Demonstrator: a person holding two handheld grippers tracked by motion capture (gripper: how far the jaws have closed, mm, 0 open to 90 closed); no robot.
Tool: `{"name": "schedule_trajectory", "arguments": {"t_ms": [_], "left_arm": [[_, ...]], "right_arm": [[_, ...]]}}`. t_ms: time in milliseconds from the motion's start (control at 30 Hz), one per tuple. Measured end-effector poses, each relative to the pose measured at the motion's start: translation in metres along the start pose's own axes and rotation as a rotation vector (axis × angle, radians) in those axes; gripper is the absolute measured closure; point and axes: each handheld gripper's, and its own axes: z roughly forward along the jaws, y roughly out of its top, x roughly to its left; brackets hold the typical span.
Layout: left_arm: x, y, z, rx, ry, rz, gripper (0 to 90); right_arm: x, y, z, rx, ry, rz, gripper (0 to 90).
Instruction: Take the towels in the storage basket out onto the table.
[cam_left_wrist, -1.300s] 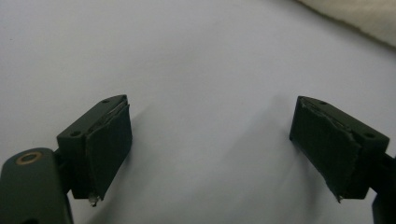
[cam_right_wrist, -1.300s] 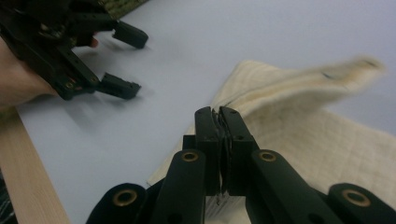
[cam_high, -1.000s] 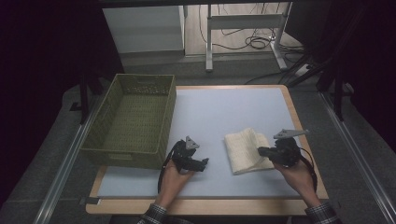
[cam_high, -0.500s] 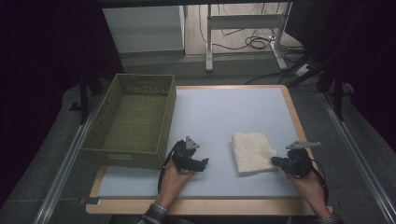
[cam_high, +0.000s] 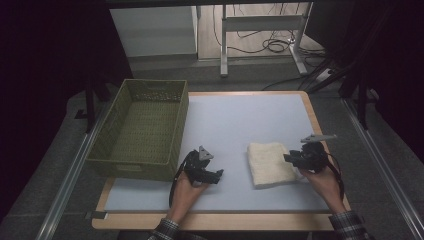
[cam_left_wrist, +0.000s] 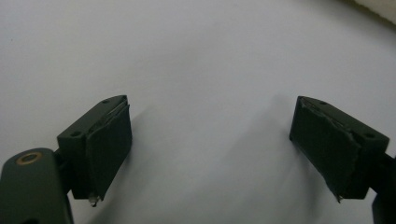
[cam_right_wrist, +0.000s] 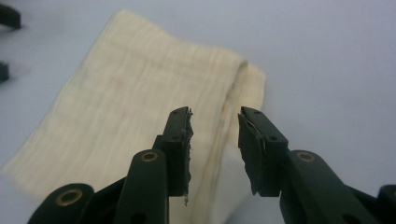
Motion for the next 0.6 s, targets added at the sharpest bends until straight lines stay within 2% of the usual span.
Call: {"name": "schedule_trajectory", "arguments": {"t_ms": [33, 67, 100, 200, 233, 267, 300, 467, 500, 600], "left_arm": [[0.0, 0.0, 0.0, 0.0, 0.0, 0.0, 13.1], [0.0, 0.0, 0.0, 0.0, 0.0, 0.0, 13.1], [0.0, 0.0, 0.0, 0.0, 0.0, 0.0, 13.2], [0.0, 0.0, 0.0, 0.0, 0.001, 0.0, 13.2], [0.0, 0.0, 0.0, -0.001, 0.001, 0.0, 13.2], [0.0, 0.0, 0.0, -0.001, 0.001, 0.0, 13.2], [0.0, 0.0, 0.0, -0.001, 0.001, 0.0, 13.2], [0.0, 0.0, 0.0, 0.0, 0.001, 0.0, 13.2], [0.0, 0.0, 0.0, 0.0, 0.001, 0.0, 13.2], [0.0, 0.0, 0.0, 0.0, 0.001, 0.0, 13.2]], "right_arm": [[-0.003, 0.009, 0.011, -0.004, -0.005, 0.005, 63.8], [-0.003, 0.009, 0.011, -0.004, -0.005, 0.005, 63.8], [-0.006, 0.017, 0.022, -0.002, -0.004, 0.014, 63.8], [-0.011, 0.024, 0.039, 0.008, -0.005, 0.028, 64.7], [-0.012, 0.025, 0.044, 0.019, -0.01, 0.035, 71.8], [-0.012, 0.025, 0.047, 0.026, -0.007, 0.033, 71.8], [-0.013, 0.024, 0.05, 0.03, 0.003, 0.033, 87.6], [-0.01, 0.024, 0.043, 0.01, 0.003, 0.019, 89.8], [-0.01, 0.026, 0.032, -0.013, -0.009, 0.016, 89.8], [-0.011, 0.028, 0.023, -0.032, -0.019, 0.008, 89.8]]}}
